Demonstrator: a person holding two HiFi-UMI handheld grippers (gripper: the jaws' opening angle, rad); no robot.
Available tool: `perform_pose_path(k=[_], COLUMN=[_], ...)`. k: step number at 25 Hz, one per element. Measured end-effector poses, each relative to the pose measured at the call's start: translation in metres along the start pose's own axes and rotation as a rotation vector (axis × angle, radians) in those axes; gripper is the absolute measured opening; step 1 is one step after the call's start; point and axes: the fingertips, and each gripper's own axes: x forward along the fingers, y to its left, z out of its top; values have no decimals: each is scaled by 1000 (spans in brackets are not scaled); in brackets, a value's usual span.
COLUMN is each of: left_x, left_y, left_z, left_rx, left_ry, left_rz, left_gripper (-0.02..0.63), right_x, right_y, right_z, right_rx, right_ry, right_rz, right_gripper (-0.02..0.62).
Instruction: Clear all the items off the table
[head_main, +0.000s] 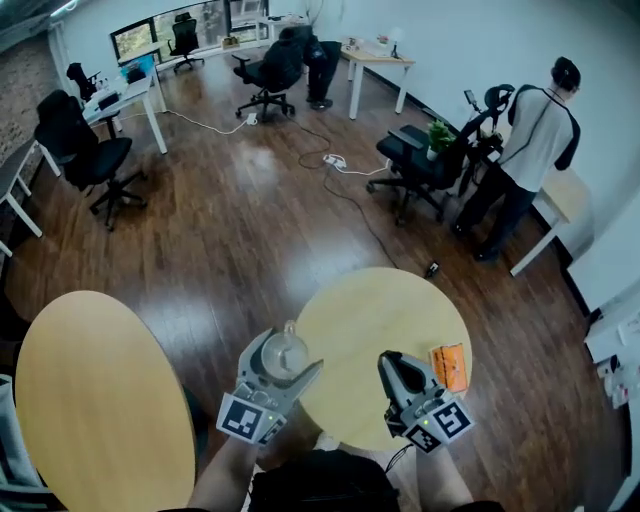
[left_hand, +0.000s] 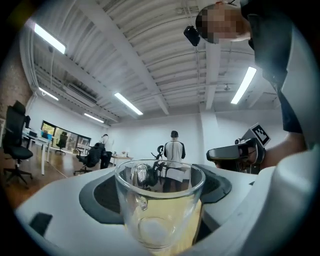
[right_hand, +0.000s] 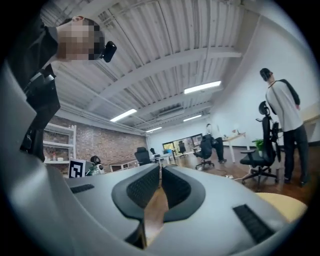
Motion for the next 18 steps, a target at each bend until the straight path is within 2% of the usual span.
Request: perform_pose_path(k=[4,10,18], left_x=[-77,-201,-367], left_y=[45,101,134], left_z=[46,80,123], left_rx=[60,103,166], left_ry=[-19,-20,-44], left_rz=[122,308,562], left_gripper=[419,419,417], right_x=[58,113,164], right_y=[82,209,380], right_z=[1,-20,-63], right_rx=[-14,-61,-51], right_ry=[-9,26,106], right_rz=[171,400,697], right_gripper=[18,18,18])
